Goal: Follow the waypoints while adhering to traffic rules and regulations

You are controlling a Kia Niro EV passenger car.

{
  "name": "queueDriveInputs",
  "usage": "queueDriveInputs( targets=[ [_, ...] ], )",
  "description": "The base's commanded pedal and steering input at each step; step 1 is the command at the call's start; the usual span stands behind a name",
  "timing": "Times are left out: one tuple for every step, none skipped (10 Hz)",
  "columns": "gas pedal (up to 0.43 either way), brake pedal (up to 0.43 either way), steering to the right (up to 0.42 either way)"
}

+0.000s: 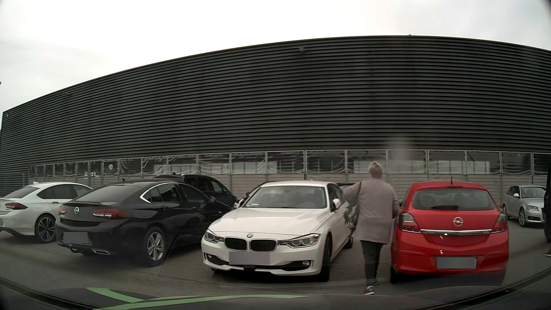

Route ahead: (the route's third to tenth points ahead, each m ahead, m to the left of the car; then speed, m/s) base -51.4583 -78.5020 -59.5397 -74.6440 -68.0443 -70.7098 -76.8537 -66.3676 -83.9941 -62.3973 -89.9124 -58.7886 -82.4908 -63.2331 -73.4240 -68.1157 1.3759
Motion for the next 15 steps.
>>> queueDriveInputs(
  targets=[
    [0.039,0.0,-0.965],
    [0.039,0.0,-0.965],
    [0.039,0.0,-0.967],
    [0.047,0.0,-0.968],
    [0.059,0.0,-0.968],
    [0.059,0.0,-0.969],
    [0.059,0.0,-0.969],
    [0.059,0.0,-0.97],
    [0.059,0.0,-0.97],
    [0.059,0.0,-0.97],
    [0.059,0.0,-0.969],
    [0.059,0.0,-0.97],
    [0.059,0.0,-0.97],
    [0.059,0.0,-0.969],
    [0.059,0.0,-0.967]
  ],
)
